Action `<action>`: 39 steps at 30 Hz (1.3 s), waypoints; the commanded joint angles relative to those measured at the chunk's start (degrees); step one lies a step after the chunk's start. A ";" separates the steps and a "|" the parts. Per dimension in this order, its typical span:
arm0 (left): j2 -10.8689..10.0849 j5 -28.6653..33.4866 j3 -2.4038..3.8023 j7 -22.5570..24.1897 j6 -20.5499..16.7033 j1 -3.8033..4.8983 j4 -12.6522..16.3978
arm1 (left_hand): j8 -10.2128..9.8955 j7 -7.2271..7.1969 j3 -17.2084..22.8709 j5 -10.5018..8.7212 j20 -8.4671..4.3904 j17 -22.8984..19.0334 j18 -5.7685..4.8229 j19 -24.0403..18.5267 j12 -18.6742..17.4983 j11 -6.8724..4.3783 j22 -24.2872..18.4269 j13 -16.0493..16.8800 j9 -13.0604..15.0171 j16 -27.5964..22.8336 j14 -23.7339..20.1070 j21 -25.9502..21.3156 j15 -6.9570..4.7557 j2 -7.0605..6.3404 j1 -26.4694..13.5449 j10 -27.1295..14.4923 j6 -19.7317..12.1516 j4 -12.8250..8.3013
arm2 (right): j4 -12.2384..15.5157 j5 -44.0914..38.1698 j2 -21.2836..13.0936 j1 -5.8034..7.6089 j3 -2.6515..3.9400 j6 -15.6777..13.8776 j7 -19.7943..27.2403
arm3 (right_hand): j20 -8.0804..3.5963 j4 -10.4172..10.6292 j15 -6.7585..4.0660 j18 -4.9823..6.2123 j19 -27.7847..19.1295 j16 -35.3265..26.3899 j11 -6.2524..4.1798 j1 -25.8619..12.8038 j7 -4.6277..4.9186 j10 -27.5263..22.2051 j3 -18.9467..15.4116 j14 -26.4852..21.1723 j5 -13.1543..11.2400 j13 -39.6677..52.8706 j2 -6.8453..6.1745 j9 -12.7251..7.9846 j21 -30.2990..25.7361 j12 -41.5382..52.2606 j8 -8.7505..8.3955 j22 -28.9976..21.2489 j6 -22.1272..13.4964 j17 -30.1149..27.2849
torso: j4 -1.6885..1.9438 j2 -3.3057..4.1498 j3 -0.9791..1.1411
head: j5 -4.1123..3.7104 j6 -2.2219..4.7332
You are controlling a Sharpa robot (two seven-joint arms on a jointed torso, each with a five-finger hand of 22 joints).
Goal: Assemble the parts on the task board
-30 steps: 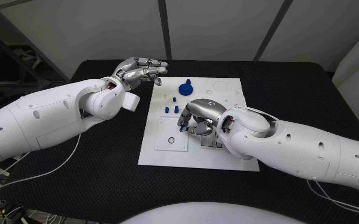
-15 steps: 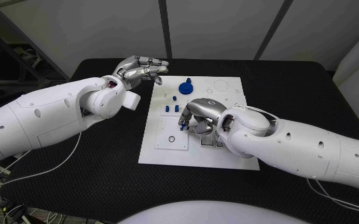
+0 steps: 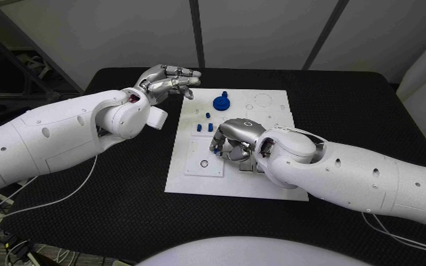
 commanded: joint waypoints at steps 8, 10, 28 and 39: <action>0.13 -0.26 0.05 -0.07 0.79 0.07 -0.02 | -0.26 0.21 -0.10 0.18 0.16 0.03 0.30 0.36 -0.26 -0.14 -0.05 -0.03 -0.07 -0.21 0.17 -0.18 0.04 0.11 -0.19 -0.43 -0.33 -0.29 | -0.31 -0.97 0.41 -0.10 -0.25 0.65 -1.32 | 0.10 -0.39 0.41 -0.47 3.15 -0.54 0.86 -2.07 1.16 -1.85 -0.02 0.53 -0.39 -0.98 -1.07 -0.64 -0.97 -0.26 -0.83 10.81 -2.86 -0.72 | -0.03 -0.06 0.02 | 0.07 0.04; 0.15 -0.26 0.05 -0.12 0.85 0.07 -0.04 | -0.26 0.21 -0.08 0.23 0.16 0.03 0.30 0.38 -0.26 -0.14 -0.07 -0.02 -0.07 -0.22 0.16 -0.20 0.04 0.12 -0.14 -0.43 -0.33 -0.35 | -0.35 -1.02 0.40 -0.10 -0.26 -0.05 -1.59 | 0.46 -0.20 0.88 -0.37 2.92 -0.72 1.33 -3.01 1.85 -2.63 -0.14 0.45 -1.05 -1.37 -1.98 -1.39 -1.36 -0.20 -0.84 10.47 -5.70 -1.07 | -0.02 -0.08 0.01 | 0.06 0.02; -0.07 -0.26 0.05 -0.22 1.47 -0.01 -0.31 | -0.28 0.24 -0.06 0.29 0.14 0.03 0.29 0.43 -0.27 -0.12 -0.10 -0.03 -0.08 -0.26 0.13 -0.25 0.04 0.11 -0.09 -0.46 -0.36 -0.44 | 2.32 -1.09 -2.69 -0.29 -0.24 -9.58 1.22 | 1.19 -1.01 1.36 0.48 1.13 -3.13 1.92 -3.86 1.99 -5.73 -1.02 -0.53 -3.26 -1.96 -4.41 -1.68 -4.44 0.39 -0.37 7.74 -7.61 -4.73 | -0.09 -0.03 0.08 | -0.15 0.42; -0.29 -0.25 0.04 0.03 1.15 -0.15 -0.42 | -0.28 0.25 -0.04 0.31 0.14 0.03 0.29 0.45 -0.27 -0.11 -0.12 -0.03 -0.08 -0.29 0.12 -0.27 0.05 0.16 -0.08 -0.46 -0.36 -0.45 | 6.08 3.41 -9.57 0.10 2.35 -10.11 0.52 | 1.31 -1.08 1.49 0.64 0.85 -3.36 2.06 -4.26 1.79 -7.15 -1.74 -0.49 -3.29 -2.11 -4.90 -1.71 -5.06 0.51 -0.52 7.21 -7.67 -5.12 | -0.12 -0.09 0.05 | -1.21 1.37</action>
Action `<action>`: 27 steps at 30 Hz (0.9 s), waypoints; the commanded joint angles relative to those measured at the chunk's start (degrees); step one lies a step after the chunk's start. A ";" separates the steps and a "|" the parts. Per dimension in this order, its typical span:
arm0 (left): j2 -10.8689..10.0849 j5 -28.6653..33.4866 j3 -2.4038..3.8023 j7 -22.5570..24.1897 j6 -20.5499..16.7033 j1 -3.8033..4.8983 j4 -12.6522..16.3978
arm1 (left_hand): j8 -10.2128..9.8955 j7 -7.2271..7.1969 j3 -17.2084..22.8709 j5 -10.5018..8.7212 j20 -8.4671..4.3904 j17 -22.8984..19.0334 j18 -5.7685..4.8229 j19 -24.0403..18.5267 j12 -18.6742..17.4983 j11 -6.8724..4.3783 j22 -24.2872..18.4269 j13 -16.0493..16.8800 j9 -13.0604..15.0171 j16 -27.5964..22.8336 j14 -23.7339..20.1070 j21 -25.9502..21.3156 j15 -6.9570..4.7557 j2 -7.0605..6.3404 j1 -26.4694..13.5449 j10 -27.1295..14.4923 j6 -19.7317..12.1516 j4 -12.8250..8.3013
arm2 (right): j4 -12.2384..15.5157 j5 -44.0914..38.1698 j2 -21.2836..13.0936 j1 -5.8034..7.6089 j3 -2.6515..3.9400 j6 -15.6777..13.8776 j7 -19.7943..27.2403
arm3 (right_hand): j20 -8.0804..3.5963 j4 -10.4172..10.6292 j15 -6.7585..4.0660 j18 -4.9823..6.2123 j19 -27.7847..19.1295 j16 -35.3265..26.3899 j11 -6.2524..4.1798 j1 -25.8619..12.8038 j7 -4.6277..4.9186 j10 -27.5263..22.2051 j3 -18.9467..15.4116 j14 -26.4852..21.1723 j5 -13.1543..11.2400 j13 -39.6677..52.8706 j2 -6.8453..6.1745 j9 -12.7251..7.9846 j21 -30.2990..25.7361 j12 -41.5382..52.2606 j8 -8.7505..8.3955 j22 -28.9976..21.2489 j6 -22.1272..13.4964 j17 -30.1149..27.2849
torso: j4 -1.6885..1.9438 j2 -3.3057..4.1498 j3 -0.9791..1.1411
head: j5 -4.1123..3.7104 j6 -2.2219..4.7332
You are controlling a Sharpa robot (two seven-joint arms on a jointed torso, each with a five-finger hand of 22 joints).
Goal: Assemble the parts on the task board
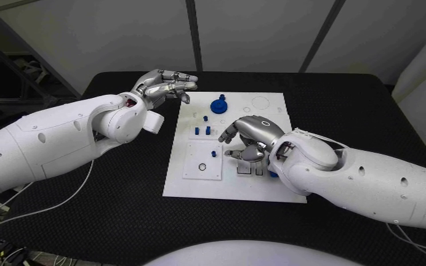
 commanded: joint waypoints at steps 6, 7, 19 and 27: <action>-0.16 -0.15 0.03 0.64 0.42 0.02 -0.03 | -0.27 0.03 0.16 0.34 -0.01 0.02 0.28 0.34 -0.26 -0.12 -0.10 -0.02 -0.07 -0.32 0.11 -0.30 0.05 0.23 -0.01 -0.45 -0.12 -0.35 | -0.15 5.44 -3.74 2.66 2.17 4.11 -2.98 | 0.77 -0.21 0.60 0.78 0.84 -0.45 0.47 0.08 -0.25 -3.54 -1.48 -0.15 -0.24 -0.85 -0.48 -0.11 -1.19 -0.16 0.00 6.72 -0.68 -0.37 | -0.06 0.04 -0.08 | -0.88 1.04; -0.16 -0.15 0.02 0.68 0.42 0.02 -0.03 | -0.27 0.03 0.16 0.34 -0.01 0.02 0.28 0.34 -0.26 -0.12 -0.10 -0.02 -0.07 -0.32 0.11 -0.30 0.05 0.23 -0.01 -0.45 -0.12 -0.35 | -0.27 5.22 -4.11 3.05 2.30 5.27 -3.60 | 0.85 -0.26 0.70 0.80 0.81 -0.45 0.58 0.14 -0.38 -4.14 -1.83 -0.14 -0.30 -1.04 -0.49 -0.11 -1.28 -0.22 0.01 6.65 -0.82 -0.42 | -0.07 0.02 -0.11 | -0.93 1.12; 0.22 -0.15 0.01 1.63 -0.27 0.01 -0.12 | -0.20 0.00 0.29 0.49 -0.07 0.05 0.30 0.49 -0.18 -0.16 -0.13 0.02 -0.03 -0.32 0.20 -0.32 -0.01 0.43 0.23 -0.32 0.03 -0.56 | -2.27 2.53 -4.40 4.74 2.68 14.62 -7.29 | 1.79 1.22 1.65 0.81 0.89 -0.52 1.78 2.13 -1.47 -9.59 -6.93 -0.23 -3.12 -3.40 0.63 -0.17 -1.53 0.01 0.00 6.60 -2.24 -1.26 | 0.19 0.07 -0.15 | -1.89 1.57; 0.15 -0.15 0.01 1.61 -0.33 0.01 -0.11 | -0.17 -0.01 0.36 0.67 -0.10 0.06 0.30 0.58 -0.15 -0.18 -0.13 0.03 -0.01 -0.33 0.24 -0.31 -0.03 0.55 0.33 -0.28 0.10 -0.65 | -2.70 0.30 -3.56 4.79 2.64 17.34 -8.08 | 1.92 1.55 1.77 0.83 0.88 -0.55 1.89 2.99 -1.33 -10.01 -7.29 -0.29 -2.98 -3.61 1.09 -0.11 -1.60 0.22 0.14 6.58 -2.11 -1.50 | 0.00 0.08 -0.06 | -2.18 1.33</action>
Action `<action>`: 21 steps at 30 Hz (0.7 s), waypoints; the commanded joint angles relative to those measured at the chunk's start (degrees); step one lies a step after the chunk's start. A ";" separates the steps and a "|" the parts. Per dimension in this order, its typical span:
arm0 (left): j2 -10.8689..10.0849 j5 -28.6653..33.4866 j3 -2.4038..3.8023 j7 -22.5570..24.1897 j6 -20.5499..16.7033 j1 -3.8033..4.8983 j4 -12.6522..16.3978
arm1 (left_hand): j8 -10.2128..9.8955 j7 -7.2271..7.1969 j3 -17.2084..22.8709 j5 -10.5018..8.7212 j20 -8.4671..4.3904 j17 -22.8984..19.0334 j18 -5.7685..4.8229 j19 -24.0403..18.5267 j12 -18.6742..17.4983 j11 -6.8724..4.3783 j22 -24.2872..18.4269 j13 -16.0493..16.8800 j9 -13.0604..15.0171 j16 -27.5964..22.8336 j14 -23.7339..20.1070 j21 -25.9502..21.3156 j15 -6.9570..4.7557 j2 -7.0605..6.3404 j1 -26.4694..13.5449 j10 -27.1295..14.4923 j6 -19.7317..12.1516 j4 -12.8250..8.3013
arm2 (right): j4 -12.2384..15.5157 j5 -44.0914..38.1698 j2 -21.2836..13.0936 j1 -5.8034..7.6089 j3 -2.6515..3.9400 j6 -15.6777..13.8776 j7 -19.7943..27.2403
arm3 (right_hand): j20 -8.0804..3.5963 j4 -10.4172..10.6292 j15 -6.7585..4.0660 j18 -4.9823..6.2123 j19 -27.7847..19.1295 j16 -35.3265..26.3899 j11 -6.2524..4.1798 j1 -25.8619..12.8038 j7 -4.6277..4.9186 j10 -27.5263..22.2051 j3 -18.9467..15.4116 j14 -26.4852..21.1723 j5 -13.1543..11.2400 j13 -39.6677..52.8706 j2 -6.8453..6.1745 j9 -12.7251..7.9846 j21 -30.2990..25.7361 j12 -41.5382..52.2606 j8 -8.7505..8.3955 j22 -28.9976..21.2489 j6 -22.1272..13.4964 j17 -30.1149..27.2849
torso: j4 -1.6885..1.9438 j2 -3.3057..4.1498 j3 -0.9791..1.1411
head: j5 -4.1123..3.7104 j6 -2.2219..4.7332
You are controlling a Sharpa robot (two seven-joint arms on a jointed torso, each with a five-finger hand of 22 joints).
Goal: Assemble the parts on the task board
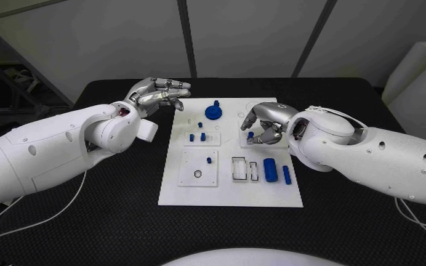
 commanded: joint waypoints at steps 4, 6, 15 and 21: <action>0.07 -0.13 0.05 0.86 0.00 0.07 0.06 | -0.17 -0.01 0.03 0.21 0.06 0.06 0.30 0.29 -0.15 -0.18 -0.08 0.03 -0.01 -0.33 0.24 -0.31 -0.03 0.25 0.02 -0.28 0.09 -0.32 | -0.33 -3.58 0.44 0.11 0.02 3.68 -2.07 | 0.38 0.06 0.34 0.85 0.74 -0.22 -0.15 1.56 0.66 -0.04 0.03 -0.21 0.30 -0.10 0.87 0.08 -0.44 0.78 0.28 6.52 0.42 -0.37 | -0.04 -0.02 0.04 | -0.62 -0.13; 0.08 -0.13 0.05 0.78 0.00 0.07 0.09 | -0.17 -0.01 0.03 0.21 0.06 0.06 0.30 0.29 -0.15 -0.18 -0.08 0.03 -0.01 -0.33 0.24 -0.31 -0.03 0.25 0.02 -0.28 0.09 -0.32 | -0.41 -3.92 0.55 0.11 0.02 3.66 -2.28 | 0.32 0.02 0.23 0.85 0.78 -0.18 -0.33 1.80 0.95 0.74 0.25 -0.21 0.53 -0.05 1.30 0.12 -0.41 1.28 0.33 6.57 0.79 -0.39 | -0.04 -0.03 0.08 | -0.53 -0.13; 0.07 0.07 0.05 0.38 0.45 0.07 0.22 | -0.13 0.01 0.03 0.36 0.05 0.07 0.27 0.36 -0.13 -0.16 -0.09 0.04 0.01 -0.37 0.26 -0.33 -0.01 0.40 -0.11 -0.26 0.16 -0.27 | -0.72 -4.35 0.81 0.09 -0.01 4.36 -2.86 | -0.58 0.09 -0.81 0.80 0.95 0.26 -1.68 1.83 1.64 7.34 2.38 -0.05 1.78 0.16 2.80 0.41 -0.26 3.25 0.98 6.81 4.30 -0.17 | -0.09 -0.05 0.08 | -0.49 -0.29; 0.06 0.29 0.05 0.16 0.70 0.07 0.22 | -0.13 0.01 0.03 0.36 0.05 0.07 0.27 0.36 -0.13 -0.16 -0.10 0.04 0.01 -0.37 0.26 -0.33 -0.01 0.40 -0.11 -0.26 0.17 -0.27 | -0.87 -4.41 0.93 0.09 -0.01 3.95 -3.04 | -1.02 0.10 -1.29 0.74 1.09 0.37 -2.24 1.88 1.25 9.57 3.85 0.00 2.02 0.07 3.06 0.39 -0.06 3.19 0.85 7.04 5.16 -0.16 | -0.05 -0.07 0.06 | -0.47 -0.30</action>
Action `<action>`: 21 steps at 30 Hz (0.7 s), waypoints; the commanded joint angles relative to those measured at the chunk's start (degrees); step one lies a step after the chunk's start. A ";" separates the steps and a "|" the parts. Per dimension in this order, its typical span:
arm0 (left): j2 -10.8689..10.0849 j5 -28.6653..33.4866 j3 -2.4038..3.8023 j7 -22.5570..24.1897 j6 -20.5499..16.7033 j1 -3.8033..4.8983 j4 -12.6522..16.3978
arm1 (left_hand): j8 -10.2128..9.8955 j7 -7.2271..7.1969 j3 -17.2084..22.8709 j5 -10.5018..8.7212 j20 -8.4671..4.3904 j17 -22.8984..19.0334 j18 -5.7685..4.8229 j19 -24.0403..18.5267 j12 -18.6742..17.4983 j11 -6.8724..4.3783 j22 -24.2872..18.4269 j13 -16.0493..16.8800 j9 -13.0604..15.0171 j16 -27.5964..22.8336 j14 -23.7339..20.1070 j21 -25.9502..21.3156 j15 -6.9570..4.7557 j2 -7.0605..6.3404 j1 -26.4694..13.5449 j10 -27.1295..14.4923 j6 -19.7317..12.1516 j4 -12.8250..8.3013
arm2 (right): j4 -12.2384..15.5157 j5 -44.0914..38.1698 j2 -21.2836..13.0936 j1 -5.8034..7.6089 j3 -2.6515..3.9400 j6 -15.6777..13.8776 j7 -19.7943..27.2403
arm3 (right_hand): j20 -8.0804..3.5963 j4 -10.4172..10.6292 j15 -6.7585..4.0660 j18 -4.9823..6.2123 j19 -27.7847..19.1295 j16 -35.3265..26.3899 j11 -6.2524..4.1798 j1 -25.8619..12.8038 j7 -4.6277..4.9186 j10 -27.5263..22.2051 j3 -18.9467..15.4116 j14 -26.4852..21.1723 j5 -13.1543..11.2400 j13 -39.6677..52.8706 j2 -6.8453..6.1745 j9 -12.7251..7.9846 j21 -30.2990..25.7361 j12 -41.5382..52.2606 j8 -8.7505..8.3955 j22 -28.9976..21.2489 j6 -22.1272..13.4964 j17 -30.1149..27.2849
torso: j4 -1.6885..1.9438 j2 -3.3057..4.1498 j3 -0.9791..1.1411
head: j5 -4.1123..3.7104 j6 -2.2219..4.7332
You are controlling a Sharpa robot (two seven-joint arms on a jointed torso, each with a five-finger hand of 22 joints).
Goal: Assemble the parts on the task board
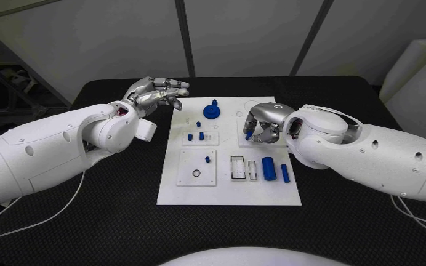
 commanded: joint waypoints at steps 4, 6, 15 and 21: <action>0.01 0.29 0.05 0.17 0.79 0.07 0.10 | -0.13 0.01 0.03 0.37 0.05 0.06 0.27 0.37 -0.13 -0.16 -0.05 0.04 0.01 -0.37 0.26 -0.33 -0.01 0.41 -0.11 -0.26 0.17 -0.28 | -0.12 -1.11 0.06 0.09 0.01 -0.79 -0.39 | -1.01 -0.25 -0.96 0.59 1.40 0.53 -0.68 0.17 -0.35 3.03 1.61 0.14 0.68 0.18 0.70 0.00 0.75 0.30 -0.03 7.56 0.75 0.19 | 0.05 -0.05 -0.02 | 0.06 -0.06; 0.01 0.30 0.05 0.14 0.83 0.07 0.09 | -0.12 0.01 0.03 0.37 0.05 0.06 0.27 0.37 -0.13 -0.16 -0.05 0.04 0.01 -0.37 0.25 -0.34 -0.01 0.41 -0.12 -0.25 0.18 -0.28 | -0.11 -1.16 0.09 0.09 0.01 -1.62 -0.24 | -1.23 -0.48 -1.21 0.47 1.64 0.73 -1.00 0.36 -0.52 4.27 2.22 0.23 0.83 0.36 0.91 0.02 1.18 0.49 -0.04 7.96 1.05 0.44 | 0.05 -0.05 -0.02 | 0.06 -0.06; 0.07 0.32 0.05 0.12 0.87 0.07 0.03 | -0.11 0.00 0.01 0.38 0.05 0.06 0.26 0.37 -0.12 -0.16 -0.06 0.05 0.02 -0.39 0.24 -0.35 0.00 0.42 -0.16 -0.24 0.21 -0.27 | 0.50 -1.46 -0.10 0.08 0.01 -6.40 1.20 | -2.50 -2.43 -2.55 -0.25 3.10 1.96 -2.36 1.06 -1.67 8.76 4.15 0.71 3.39 1.47 1.92 0.83 3.91 1.12 0.98 10.35 4.37 2.01 | 0.00 -0.01 -0.01 | 0.15 -0.09; 0.12 0.32 0.05 0.13 0.85 0.02 -0.06 | -0.09 -0.01 0.02 0.40 0.05 0.06 0.26 0.37 -0.11 -0.17 -0.06 0.05 0.03 -0.40 0.23 -0.36 -0.01 0.44 -0.16 -0.22 0.23 -0.29 | 2.55 -1.08 -1.25 0.07 0.03 -9.16 2.22 | -2.73 -3.47 -2.65 -0.45 3.49 2.15 -2.56 1.16 -1.71 9.35 4.80 0.75 4.70 1.77 1.91 1.02 4.67 0.78 0.87 11.01 4.77 2.19 | -0.02 -0.06 0.00 | 0.26 -0.11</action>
